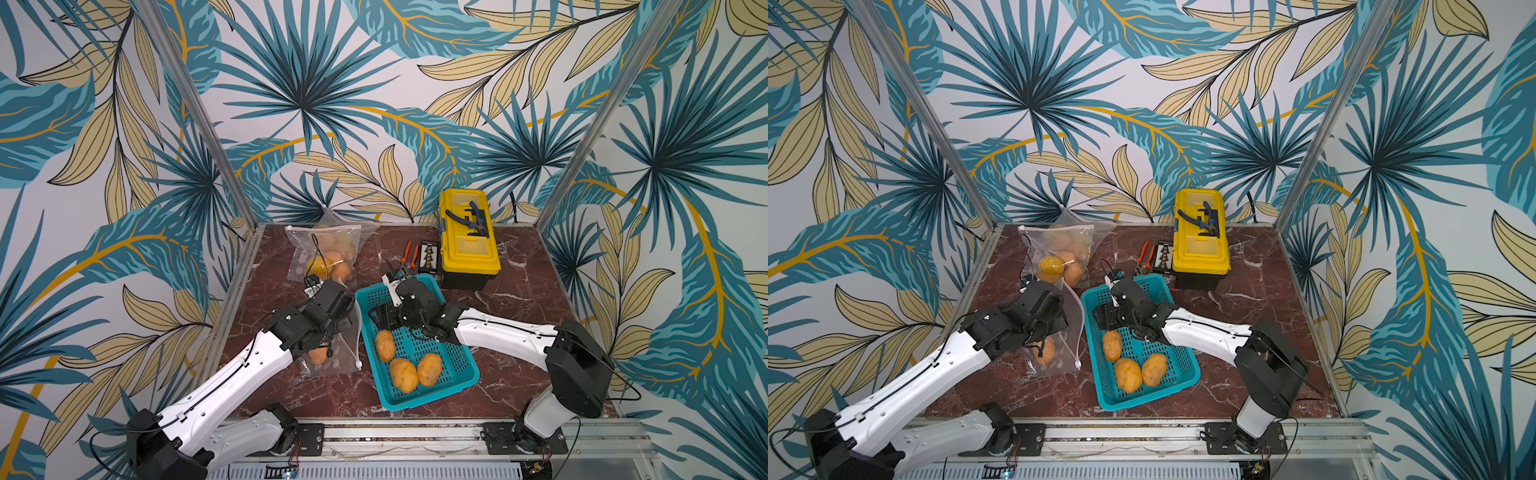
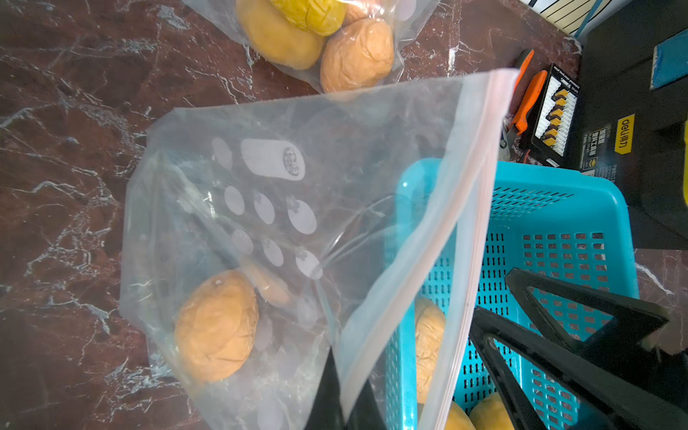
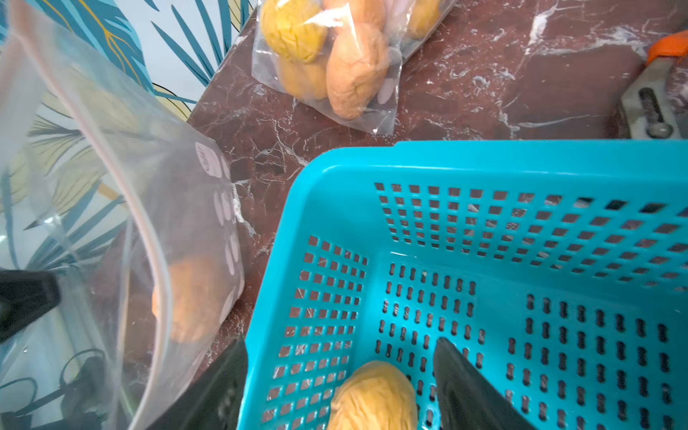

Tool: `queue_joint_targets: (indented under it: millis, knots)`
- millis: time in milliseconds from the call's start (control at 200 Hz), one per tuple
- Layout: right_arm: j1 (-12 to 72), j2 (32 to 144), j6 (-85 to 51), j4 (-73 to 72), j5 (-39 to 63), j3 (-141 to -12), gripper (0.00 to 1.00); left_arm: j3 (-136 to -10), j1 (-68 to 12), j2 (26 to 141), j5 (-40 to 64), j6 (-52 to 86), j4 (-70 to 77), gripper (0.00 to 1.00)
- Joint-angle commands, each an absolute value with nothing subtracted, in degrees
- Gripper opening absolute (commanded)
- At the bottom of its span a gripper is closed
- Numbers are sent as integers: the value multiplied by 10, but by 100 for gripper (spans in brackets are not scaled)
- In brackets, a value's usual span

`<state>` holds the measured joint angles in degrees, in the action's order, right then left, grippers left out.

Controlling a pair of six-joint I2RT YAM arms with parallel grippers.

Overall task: Put the potatoes into a zipper bag and zip it
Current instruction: Pick up the potato from the basket.

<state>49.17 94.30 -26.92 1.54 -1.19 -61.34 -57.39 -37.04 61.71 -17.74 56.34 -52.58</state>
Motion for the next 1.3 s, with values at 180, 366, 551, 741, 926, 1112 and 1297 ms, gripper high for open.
queue_joint_targets:
  millis: [180,366,551,741,926,1112,1297]
  knots:
    - [493,830,-262,82,-113,-536,79,-589,-369,611,-166,551,-533,0]
    - [493,779,-273,115,-126,-497,81,-587,-369,604,-165,552,-533,0]
    - [494,790,-267,119,-89,-486,88,-585,-369,600,-167,553,-533,0]
    - [494,841,-265,104,-60,-490,94,-587,-369,603,-167,552,-533,0]
    - [494,888,-266,80,-24,-504,98,-586,-369,604,-168,552,-533,0]
    - [494,936,-271,62,3,-527,97,-586,-369,602,-169,554,-533,0]
    - [494,977,-273,62,18,-550,96,-584,-369,600,-170,554,-533,0]
